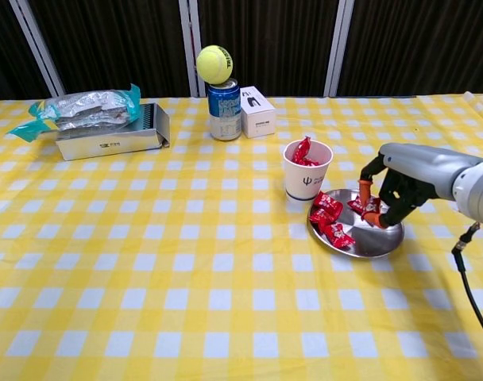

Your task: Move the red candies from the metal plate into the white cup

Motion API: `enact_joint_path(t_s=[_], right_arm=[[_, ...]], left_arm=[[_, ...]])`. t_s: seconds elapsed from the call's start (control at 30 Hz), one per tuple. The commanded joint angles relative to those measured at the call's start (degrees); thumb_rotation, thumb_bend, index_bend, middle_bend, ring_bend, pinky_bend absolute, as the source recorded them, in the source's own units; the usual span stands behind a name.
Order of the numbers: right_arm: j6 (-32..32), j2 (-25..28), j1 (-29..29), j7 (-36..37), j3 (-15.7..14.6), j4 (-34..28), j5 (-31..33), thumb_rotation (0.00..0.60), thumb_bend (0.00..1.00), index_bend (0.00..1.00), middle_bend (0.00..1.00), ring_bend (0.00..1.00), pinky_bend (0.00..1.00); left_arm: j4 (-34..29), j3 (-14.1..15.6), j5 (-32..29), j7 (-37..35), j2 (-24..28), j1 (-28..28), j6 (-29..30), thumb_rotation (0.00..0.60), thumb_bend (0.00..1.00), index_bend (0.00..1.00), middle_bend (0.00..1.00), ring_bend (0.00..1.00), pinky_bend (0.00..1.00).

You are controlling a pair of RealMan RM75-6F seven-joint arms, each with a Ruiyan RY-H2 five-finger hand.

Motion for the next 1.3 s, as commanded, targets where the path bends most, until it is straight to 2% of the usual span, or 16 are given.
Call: enact_joint_path(t_s=[0.03, 0.27, 0.53, 0.97, 1.17, 1.3], right_arm=[[1.15, 2.13, 0.62, -0.01, 2.02, -3.09, -1.37, 0.6, 0.59, 0.58, 0.88, 0.91, 1.0], [0.69, 4.13, 3.51, -1.5, 6.27, -5.74, 0.79, 0.6, 0.59, 0.58, 0.88, 0.91, 1.0], [-1.87, 3.24, 8.29, -3.07, 9.87, -3.22, 6.0, 0.6, 0.59, 0.58, 0.88, 0.91, 1.0], [-5.27, -1.85, 12.59, -3.18, 8.91, 5.08, 10.5, 0.6, 0.59, 0.58, 0.88, 0.91, 1.0], [-5.5, -3.81, 13.59, -2.61, 8.41, 7.95, 11.14, 0.6, 0.57, 0.5, 0.88, 0.91, 1.0], [-4.76, -4.34, 14.12, -2.56, 8.4, 8.54, 10.83, 0.6, 0.51, 0.43, 0.88, 0.91, 1.0]], left_arm=[[-0.08, 0.0, -0.04, -0.02, 0.04, 0.0, -0.04, 0.6, 0.05, 0.0, 0.0, 0.0, 0.0], [-0.31, -0.11, -0.68, -0.02, 0.08, -0.12, -0.53, 0.6, 0.05, 0.0, 0.0, 0.0, 0.0], [-0.6, -0.41, -1.7, -0.01, 0.15, -0.33, -1.15, 0.6, 0.05, 0.0, 0.0, 0.0, 0.0], [-1.14, -0.41, -2.82, -0.51, 0.83, -0.62, -2.51, 0.6, 0.05, 0.0, 0.0, 0.0, 0.0], [-1.19, -0.39, -2.99, -0.8, 1.03, -0.58, -2.62, 0.6, 0.05, 0.0, 0.0, 0.0, 0.0], [-1.26, -0.37, -3.04, -0.79, 1.06, -0.55, -2.58, 0.6, 0.05, 0.0, 0.0, 0.0, 0.0]])
